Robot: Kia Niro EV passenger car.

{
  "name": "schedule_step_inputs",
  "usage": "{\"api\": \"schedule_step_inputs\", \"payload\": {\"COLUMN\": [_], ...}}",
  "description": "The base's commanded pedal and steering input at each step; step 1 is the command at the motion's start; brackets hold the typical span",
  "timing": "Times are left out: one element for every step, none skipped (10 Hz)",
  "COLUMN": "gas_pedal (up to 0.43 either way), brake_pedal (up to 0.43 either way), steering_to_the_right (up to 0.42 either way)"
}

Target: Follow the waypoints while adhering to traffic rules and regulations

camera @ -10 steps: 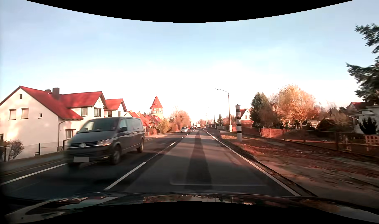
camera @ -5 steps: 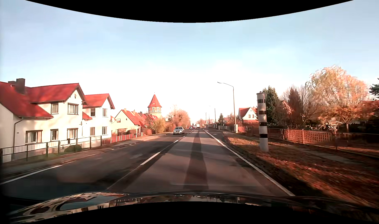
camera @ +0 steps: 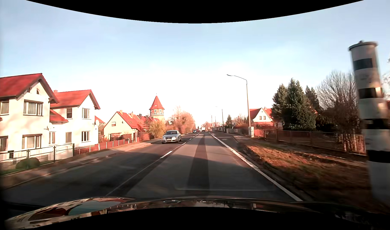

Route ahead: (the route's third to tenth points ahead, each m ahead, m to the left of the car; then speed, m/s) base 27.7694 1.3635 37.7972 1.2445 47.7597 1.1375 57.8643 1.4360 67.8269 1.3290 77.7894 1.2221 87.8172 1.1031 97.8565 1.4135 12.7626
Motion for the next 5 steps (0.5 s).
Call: {"api": "schedule_step_inputs", "payload": {"gas_pedal": [0.118, 0.118, 0.118, 0.118, 0.118], "brake_pedal": [0.000, 0.000, 0.000, 0.000, 0.000], "steering_to_the_right": [-0.006, -0.007, -0.007, -0.007, -0.006]}}
